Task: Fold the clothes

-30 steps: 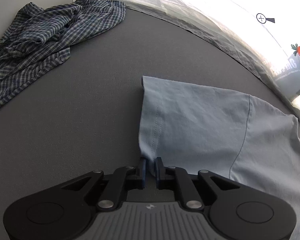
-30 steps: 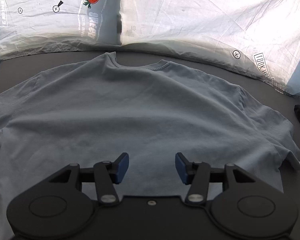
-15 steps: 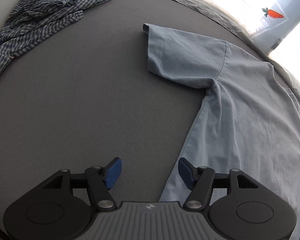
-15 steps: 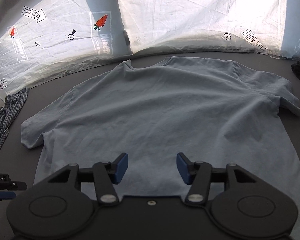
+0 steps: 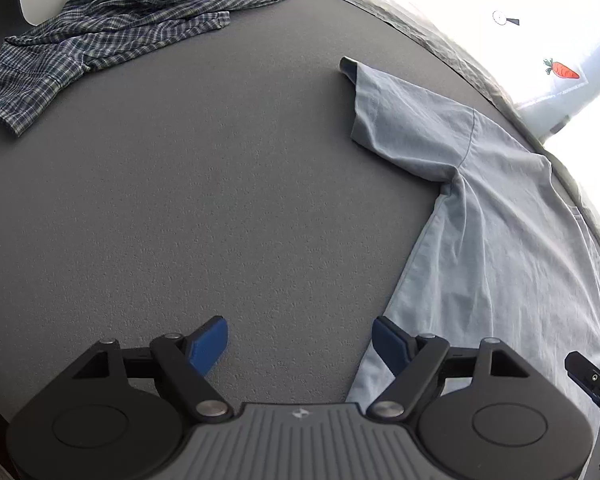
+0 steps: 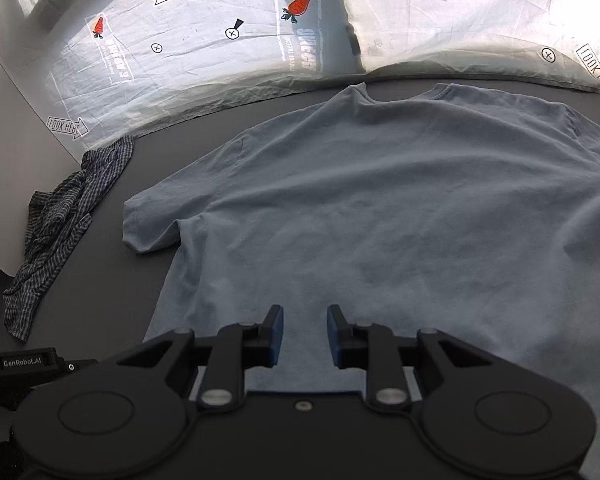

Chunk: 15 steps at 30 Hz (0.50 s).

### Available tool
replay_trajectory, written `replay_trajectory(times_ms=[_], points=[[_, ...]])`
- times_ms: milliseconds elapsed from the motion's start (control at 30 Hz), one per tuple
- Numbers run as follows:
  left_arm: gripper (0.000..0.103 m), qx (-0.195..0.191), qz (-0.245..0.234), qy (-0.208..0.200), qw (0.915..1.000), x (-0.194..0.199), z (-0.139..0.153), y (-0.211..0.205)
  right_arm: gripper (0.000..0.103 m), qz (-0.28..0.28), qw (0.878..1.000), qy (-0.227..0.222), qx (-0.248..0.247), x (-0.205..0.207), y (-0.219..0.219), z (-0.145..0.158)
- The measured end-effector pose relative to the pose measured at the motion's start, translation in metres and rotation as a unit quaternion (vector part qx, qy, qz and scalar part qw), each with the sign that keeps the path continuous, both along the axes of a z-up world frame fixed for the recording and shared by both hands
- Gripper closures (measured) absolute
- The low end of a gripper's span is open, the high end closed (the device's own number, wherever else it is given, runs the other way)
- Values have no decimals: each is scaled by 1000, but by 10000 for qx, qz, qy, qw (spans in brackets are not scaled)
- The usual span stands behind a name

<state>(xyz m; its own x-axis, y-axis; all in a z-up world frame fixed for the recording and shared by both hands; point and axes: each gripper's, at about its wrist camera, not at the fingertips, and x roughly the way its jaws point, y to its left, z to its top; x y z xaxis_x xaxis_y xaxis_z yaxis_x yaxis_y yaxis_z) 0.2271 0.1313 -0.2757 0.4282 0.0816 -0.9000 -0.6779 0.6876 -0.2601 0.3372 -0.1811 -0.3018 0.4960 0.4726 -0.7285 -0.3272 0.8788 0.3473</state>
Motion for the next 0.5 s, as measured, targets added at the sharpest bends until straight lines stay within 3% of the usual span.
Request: replay_trajectory(times_ms=[100,200,267,367,433,500], points=[[19,-96,155,-196,9996,12,4,21,78,-64,9904,808,1121,28,19,-12],[18,-268,289,-308,9987,28,1,42,77,-296,9547,1813,2341,54,42,-36],[18,-364,351,-310,9982,38,-3,54,76,-463,9282,2346,2850,68,64,-54],[18,-455,385,-265,9979,51,-8,69,74,-665,9024,2841,3172,82,99,-73],[18,-483,359,-230,9979,59,-11,76,74,-766,8968,2984,3174,93,121,-80],[18,-501,329,-194,9980,67,-14,84,74,-1027,8812,3223,3302,100,133,-89]])
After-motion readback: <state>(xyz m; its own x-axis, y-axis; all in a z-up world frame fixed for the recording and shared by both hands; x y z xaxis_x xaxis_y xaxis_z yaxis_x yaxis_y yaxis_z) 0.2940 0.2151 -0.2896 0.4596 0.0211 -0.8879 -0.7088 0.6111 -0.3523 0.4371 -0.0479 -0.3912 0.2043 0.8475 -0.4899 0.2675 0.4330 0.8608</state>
